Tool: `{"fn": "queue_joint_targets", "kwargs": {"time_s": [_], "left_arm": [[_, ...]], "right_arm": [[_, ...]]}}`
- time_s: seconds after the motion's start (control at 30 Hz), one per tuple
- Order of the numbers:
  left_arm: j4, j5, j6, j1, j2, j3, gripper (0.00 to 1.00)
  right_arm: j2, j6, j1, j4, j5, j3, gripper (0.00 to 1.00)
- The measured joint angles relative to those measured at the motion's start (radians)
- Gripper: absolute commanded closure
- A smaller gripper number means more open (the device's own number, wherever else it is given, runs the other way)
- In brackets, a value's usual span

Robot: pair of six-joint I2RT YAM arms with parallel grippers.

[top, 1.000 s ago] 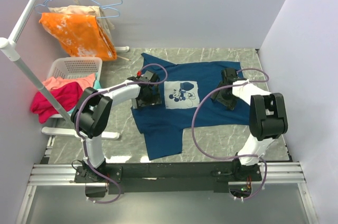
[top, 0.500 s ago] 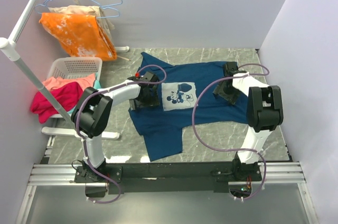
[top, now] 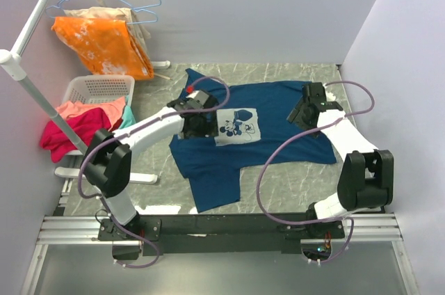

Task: Fold and stack the t-shirts
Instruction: Flatten the tshirt out

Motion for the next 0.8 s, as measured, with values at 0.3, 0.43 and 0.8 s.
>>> {"fn": "queue_joint_targets", "kwargs": {"time_s": [0.3, 0.43, 0.8], "left_arm": [[-0.04, 0.032, -0.022, -0.177, -0.036, -0.096, 0.01], [-0.059, 0.044, -0.038, -0.186, -0.05, -0.144, 0.01], [-0.067, 0.064, -0.073, -0.277, -0.056, -0.172, 0.0]], "right_arm": [[-0.02, 0.01, 0.06, -0.016, -0.027, -0.181, 0.22], [-0.02, 0.01, 0.081, -0.015, -0.037, -0.193, 0.23], [0.059, -0.001, 0.087, 0.029, -0.063, -0.194, 0.23]]}}
